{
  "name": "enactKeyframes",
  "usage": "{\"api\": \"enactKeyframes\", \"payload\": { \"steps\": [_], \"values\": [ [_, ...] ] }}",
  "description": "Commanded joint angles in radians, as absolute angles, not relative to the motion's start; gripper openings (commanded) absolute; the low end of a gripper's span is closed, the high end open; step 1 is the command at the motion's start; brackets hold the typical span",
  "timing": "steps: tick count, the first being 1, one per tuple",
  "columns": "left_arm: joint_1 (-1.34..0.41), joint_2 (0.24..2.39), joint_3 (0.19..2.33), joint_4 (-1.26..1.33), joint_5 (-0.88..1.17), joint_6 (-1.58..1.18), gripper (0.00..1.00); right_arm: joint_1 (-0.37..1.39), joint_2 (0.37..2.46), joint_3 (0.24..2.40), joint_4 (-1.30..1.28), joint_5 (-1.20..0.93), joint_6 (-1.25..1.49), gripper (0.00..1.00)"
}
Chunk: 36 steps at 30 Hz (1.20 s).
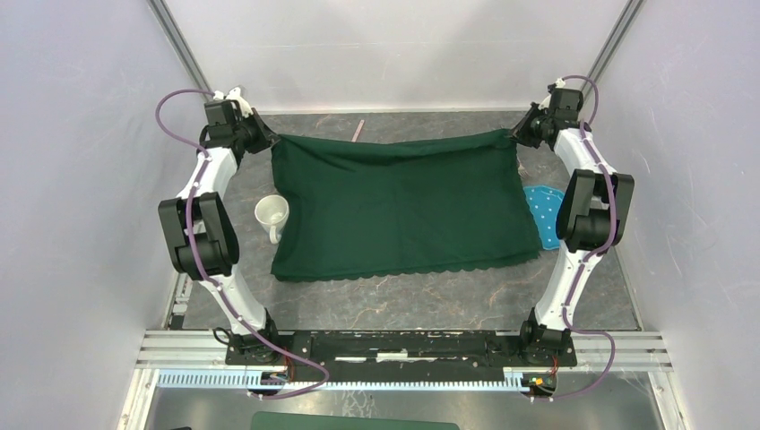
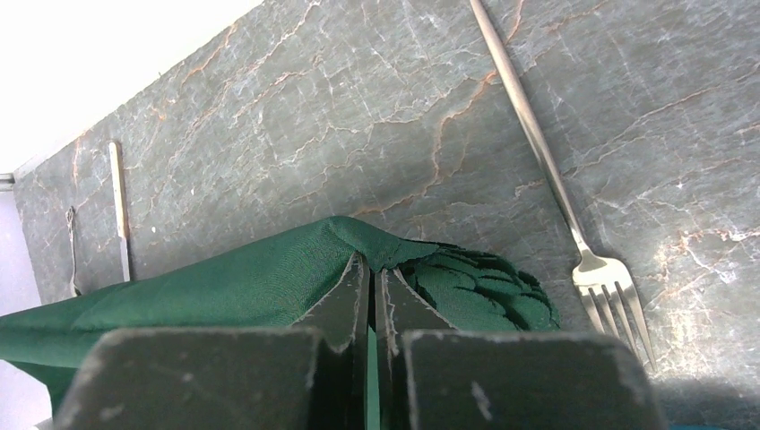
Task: Set the dinner table for one person
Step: Flatten out the napkin at the center of the board.
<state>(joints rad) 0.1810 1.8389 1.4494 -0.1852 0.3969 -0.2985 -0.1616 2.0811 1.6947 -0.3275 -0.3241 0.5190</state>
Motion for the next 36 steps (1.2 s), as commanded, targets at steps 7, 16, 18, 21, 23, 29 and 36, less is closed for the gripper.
{"api": "enactKeyframes", "payload": {
  "steps": [7,16,18,21,23,29,36],
  "values": [
    [0.175,1.889,1.546,-0.126,0.376,-0.282,0.09,-0.163,2.102,1.724,-0.23,-0.24,0.518,0.0],
    [0.159,1.907,1.565,-0.118,0.362,-0.287,0.12,-0.163,2.117,1.746,-0.193,-0.21,0.543,0.0],
    [0.154,1.911,1.571,-0.117,0.36,-0.285,0.12,-0.163,2.125,1.76,-0.19,-0.211,0.543,0.0],
    [0.152,1.918,1.582,-0.117,0.36,-0.284,0.12,-0.162,2.139,1.779,-0.194,-0.216,0.545,0.0],
    [0.151,1.922,1.588,-0.117,0.36,-0.283,0.12,-0.162,2.144,1.78,-0.194,-0.221,0.546,0.0],
    [0.144,1.937,1.605,-0.123,0.361,-0.285,0.48,-0.162,2.151,1.782,-0.202,-0.234,0.542,0.79],
    [0.139,1.944,1.64,-0.138,0.363,-0.286,1.0,-0.163,2.139,1.787,-0.201,-0.23,0.534,0.98]
  ]
}}
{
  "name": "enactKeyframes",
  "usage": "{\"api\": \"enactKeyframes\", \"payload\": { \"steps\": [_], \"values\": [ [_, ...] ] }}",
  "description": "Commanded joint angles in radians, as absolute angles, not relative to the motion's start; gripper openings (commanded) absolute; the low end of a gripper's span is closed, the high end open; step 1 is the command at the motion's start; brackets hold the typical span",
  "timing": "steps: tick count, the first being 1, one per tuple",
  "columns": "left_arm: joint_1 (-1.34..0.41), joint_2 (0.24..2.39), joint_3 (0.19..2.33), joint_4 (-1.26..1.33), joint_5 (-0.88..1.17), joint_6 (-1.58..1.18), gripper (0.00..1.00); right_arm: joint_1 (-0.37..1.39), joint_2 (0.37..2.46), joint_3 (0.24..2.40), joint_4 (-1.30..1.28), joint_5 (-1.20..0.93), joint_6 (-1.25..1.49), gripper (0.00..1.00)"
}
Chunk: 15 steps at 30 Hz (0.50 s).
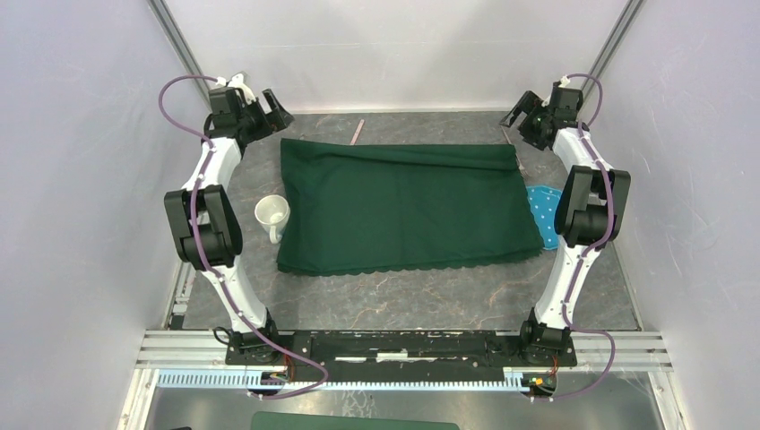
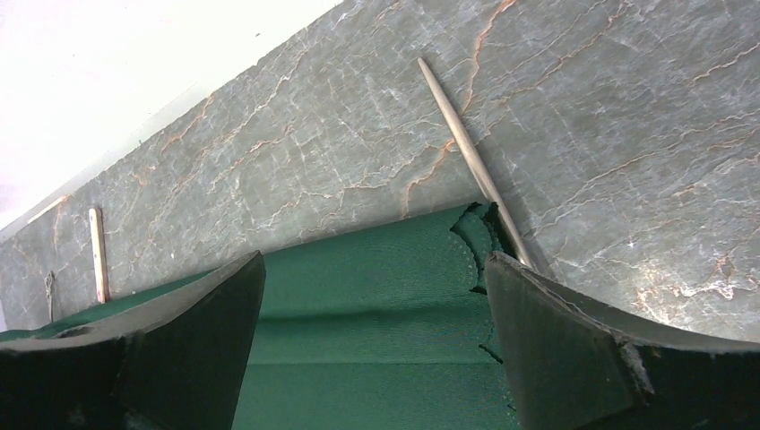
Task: Set the dinner table for one person
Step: Flatten out the napkin at the center of the board.
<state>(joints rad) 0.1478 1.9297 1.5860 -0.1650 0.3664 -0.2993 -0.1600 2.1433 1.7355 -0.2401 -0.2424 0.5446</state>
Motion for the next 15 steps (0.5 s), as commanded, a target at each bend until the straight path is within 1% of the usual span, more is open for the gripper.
{"api": "enactKeyframes", "payload": {
  "steps": [1,7,13,15],
  "values": [
    [0.138,1.941,1.644,-0.138,0.365,-0.289,1.0,-0.163,2.134,1.787,-0.2,-0.231,0.533,0.98],
    [0.105,1.902,1.656,-0.16,0.369,-0.312,1.0,-0.161,2.107,1.781,-0.203,-0.287,0.535,0.98],
    [0.011,1.875,1.657,-0.219,0.351,-0.36,1.0,-0.133,2.103,1.787,-0.195,-0.444,0.572,0.98],
    [-0.051,1.872,1.647,-0.219,0.354,-0.377,1.0,-0.101,2.112,1.81,-0.212,-0.506,0.57,0.98]
  ]
}}
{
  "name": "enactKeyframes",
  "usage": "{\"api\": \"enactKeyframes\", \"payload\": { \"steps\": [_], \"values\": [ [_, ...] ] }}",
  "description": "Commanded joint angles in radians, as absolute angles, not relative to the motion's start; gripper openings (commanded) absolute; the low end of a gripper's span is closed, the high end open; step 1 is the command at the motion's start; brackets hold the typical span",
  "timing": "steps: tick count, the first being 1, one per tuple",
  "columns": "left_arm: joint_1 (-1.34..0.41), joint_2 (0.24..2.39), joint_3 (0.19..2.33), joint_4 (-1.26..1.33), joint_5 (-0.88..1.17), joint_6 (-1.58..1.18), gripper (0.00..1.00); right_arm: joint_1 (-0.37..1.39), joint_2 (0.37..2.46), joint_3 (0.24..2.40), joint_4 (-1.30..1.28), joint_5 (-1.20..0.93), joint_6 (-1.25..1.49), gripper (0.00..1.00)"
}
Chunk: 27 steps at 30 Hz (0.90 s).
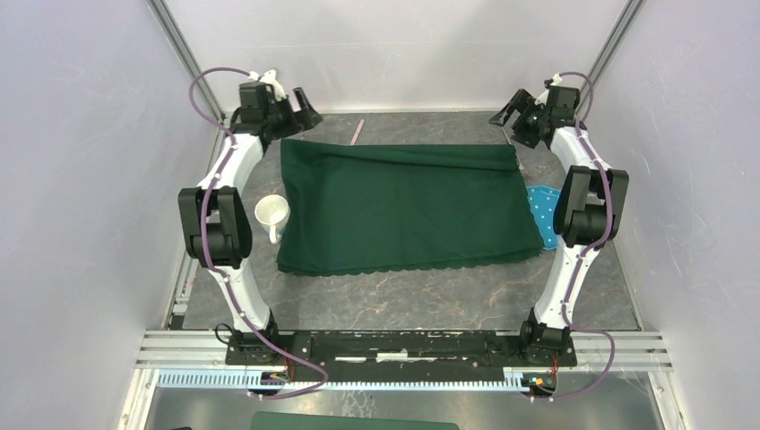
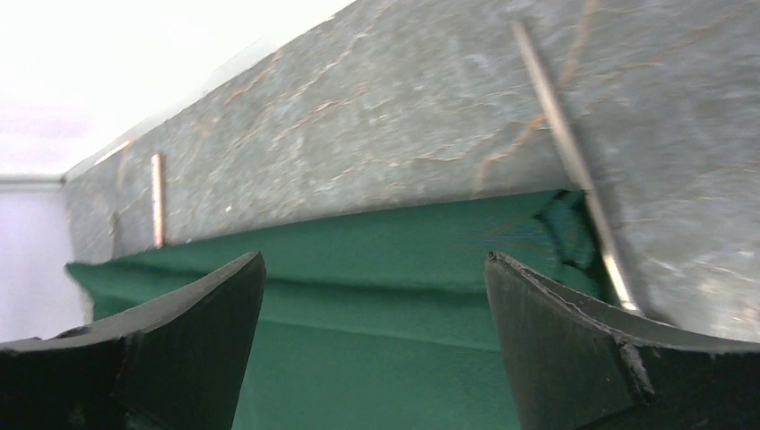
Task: Set the dinner table for one person
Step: Flatten out the napkin at the center of the board.
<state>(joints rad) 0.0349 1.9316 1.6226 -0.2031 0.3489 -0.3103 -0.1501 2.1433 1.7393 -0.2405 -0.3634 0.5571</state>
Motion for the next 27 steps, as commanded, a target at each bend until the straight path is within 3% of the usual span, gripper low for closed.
{"api": "enactKeyframes", "payload": {
  "steps": [1,12,17,27],
  "values": [
    [-0.075,1.874,1.645,-0.22,0.353,-0.388,1.0,-0.08,2.116,1.816,-0.225,-0.529,0.57,0.98],
    [-0.212,1.846,1.554,-0.265,0.368,-0.485,1.0,0.065,1.978,1.546,-0.219,-0.633,0.613,0.98],
    [-0.222,1.776,1.487,-0.294,0.379,-0.487,1.0,0.09,1.899,1.495,-0.368,-0.572,0.513,0.98],
    [-0.249,1.771,1.336,-0.221,0.461,-0.494,1.0,0.157,1.851,1.399,-0.405,-0.523,0.479,0.98]
  ]
}}
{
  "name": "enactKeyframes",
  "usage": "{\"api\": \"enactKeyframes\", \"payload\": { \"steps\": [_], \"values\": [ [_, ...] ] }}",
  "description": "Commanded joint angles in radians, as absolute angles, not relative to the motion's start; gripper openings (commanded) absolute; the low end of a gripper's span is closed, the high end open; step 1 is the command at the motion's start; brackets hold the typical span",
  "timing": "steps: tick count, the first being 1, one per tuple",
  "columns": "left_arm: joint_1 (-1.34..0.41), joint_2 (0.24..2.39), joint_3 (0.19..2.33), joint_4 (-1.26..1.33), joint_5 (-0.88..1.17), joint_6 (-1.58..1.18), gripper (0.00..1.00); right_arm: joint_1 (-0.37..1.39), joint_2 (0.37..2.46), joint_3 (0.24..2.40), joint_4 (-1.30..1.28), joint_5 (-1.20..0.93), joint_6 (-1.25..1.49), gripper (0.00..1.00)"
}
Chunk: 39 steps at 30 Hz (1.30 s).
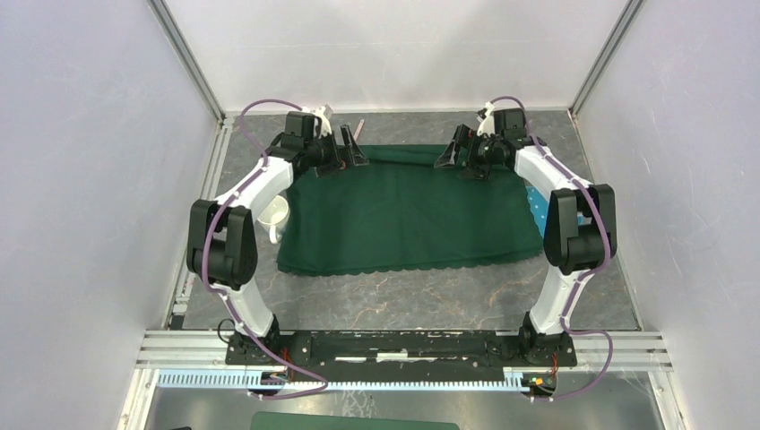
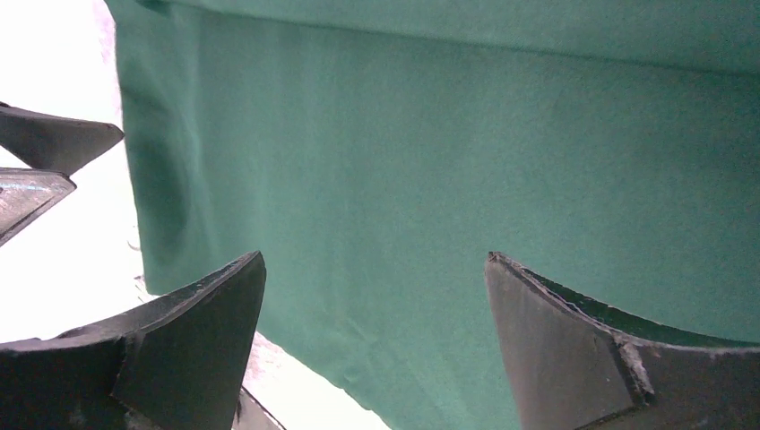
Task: Set the dinner table for one person
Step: Flatten out the napkin at the center of the board.
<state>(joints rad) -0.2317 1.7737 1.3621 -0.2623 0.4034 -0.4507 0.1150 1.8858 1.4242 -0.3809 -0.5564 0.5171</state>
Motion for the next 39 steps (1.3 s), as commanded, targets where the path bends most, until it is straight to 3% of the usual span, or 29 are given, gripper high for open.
{"api": "enactKeyframes", "payload": {
  "steps": [1,10,22,39],
  "values": [
    [-0.25,1.777,1.338,-0.214,0.464,-0.498,1.0,0.167,1.849,1.388,-0.403,-0.518,0.481,0.98],
    [-0.258,1.909,1.406,-0.114,0.538,-0.545,1.0,0.181,1.847,1.219,-0.239,-0.524,0.588,0.98],
    [-0.261,2.032,1.428,-0.038,0.56,-0.564,1.0,0.179,1.973,1.432,-0.281,-0.465,0.554,0.98],
    [-0.272,2.102,1.39,-0.016,0.571,-0.575,1.0,0.132,2.056,1.454,-0.295,-0.437,0.522,0.98]
  ]
}}
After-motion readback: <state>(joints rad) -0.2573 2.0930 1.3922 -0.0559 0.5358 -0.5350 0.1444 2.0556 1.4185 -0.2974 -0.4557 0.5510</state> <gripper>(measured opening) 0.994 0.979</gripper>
